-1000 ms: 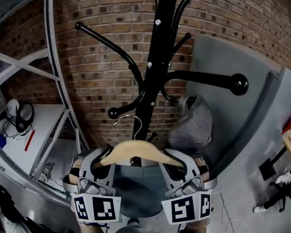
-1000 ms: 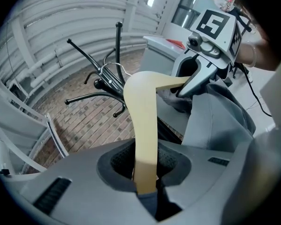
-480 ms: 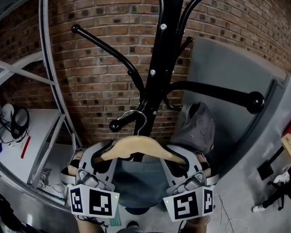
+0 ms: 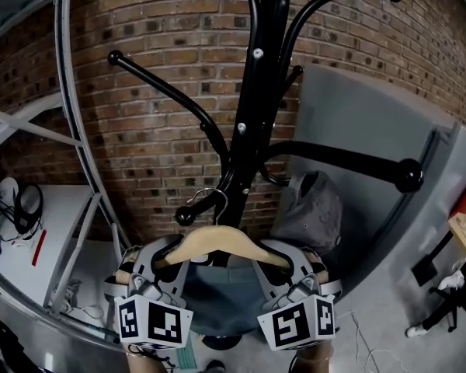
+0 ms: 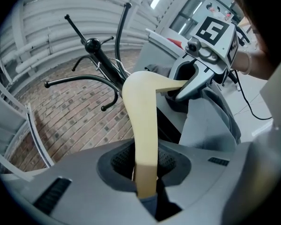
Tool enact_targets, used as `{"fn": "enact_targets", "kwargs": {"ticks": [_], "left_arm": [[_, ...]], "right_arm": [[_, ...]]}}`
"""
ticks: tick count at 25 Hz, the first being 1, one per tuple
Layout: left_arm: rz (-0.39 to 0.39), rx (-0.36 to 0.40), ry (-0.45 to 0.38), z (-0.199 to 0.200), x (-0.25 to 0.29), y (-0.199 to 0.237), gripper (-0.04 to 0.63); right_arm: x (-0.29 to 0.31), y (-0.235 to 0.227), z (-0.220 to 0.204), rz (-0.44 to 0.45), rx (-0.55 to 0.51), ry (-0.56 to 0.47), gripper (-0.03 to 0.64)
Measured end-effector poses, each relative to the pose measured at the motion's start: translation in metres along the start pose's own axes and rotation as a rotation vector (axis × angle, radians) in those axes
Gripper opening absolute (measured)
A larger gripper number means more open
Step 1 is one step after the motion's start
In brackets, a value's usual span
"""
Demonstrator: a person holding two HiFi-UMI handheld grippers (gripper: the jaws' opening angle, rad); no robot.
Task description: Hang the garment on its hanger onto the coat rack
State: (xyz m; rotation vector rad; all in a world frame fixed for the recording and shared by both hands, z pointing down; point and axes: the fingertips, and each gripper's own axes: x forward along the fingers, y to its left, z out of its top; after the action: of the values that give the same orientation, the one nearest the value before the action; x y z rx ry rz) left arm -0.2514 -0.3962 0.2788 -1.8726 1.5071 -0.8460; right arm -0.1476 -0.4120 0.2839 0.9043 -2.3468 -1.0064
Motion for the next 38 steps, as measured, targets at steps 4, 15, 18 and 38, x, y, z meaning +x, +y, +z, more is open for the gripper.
{"fn": "enact_targets", "kwargs": {"ticks": [4, 15, 18, 38], "left_arm": [[-0.041, -0.022, 0.003, -0.008, 0.003, -0.009, 0.069], [-0.077, -0.037, -0.028, -0.009, 0.01, -0.021, 0.069], [-0.08, -0.042, -0.034, -0.009, 0.011, -0.022, 0.071], [0.002, 0.007, -0.059, 0.012, -0.016, -0.017, 0.155]], "right_arm": [[0.005, 0.008, -0.006, 0.018, 0.009, 0.018, 0.072], [0.009, 0.01, -0.018, -0.003, 0.019, 0.038, 0.08], [0.008, 0.01, -0.019, -0.01, 0.03, 0.04, 0.083], [-0.021, 0.015, 0.003, -0.014, 0.017, -0.027, 0.179]]}}
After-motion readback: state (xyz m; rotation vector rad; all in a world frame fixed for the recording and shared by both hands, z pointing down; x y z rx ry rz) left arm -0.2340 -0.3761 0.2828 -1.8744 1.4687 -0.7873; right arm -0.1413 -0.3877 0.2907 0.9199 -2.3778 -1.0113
